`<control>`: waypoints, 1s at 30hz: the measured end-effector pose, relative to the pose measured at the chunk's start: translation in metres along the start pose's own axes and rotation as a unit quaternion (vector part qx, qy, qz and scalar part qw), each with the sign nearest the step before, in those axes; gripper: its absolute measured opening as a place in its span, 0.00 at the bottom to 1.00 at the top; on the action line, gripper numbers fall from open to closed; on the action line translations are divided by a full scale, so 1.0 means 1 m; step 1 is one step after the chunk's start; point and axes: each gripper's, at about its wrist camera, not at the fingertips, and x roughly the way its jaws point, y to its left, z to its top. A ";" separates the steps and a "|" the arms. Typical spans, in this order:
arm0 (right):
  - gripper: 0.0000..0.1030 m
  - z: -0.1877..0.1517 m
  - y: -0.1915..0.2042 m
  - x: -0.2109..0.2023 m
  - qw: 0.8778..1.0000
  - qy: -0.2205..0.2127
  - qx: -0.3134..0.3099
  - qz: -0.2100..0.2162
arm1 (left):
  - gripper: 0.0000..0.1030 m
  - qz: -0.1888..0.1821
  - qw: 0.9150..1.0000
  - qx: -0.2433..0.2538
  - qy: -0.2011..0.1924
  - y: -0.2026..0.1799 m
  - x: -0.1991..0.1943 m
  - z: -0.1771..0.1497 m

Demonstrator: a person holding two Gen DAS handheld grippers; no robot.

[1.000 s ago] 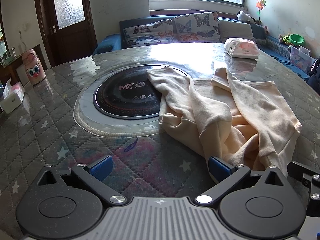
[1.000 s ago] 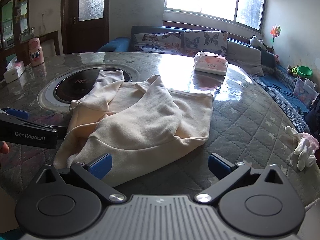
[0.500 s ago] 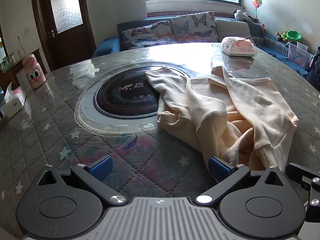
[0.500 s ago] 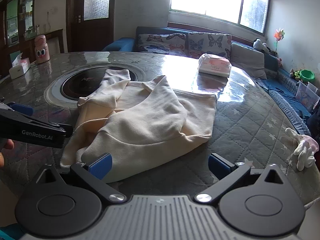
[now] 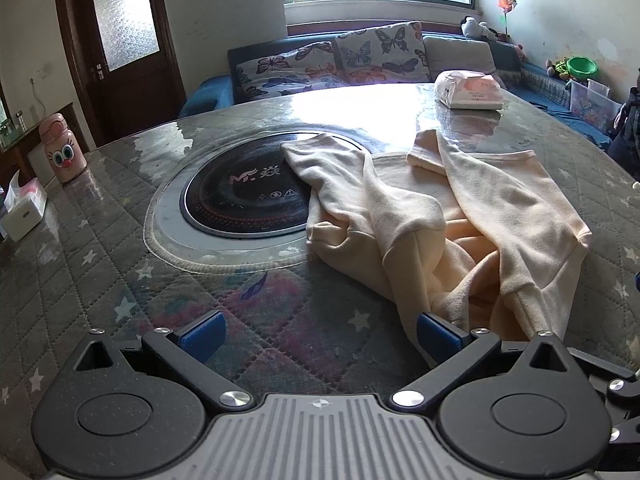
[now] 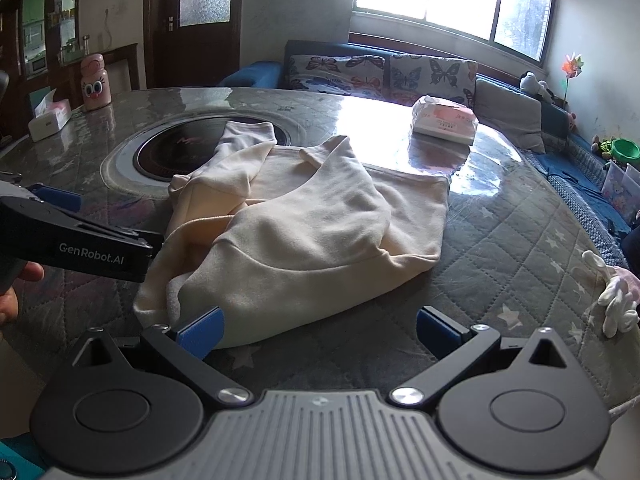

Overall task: Fold clothes
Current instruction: 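Move both open grippers toward the crumpled cream sweatshirt on the table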

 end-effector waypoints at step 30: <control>1.00 0.006 -0.005 0.007 1.000 -0.006 0.019 0.020 | 0.99 -0.013 1.000 -0.010 0.004 0.003 0.011 0.011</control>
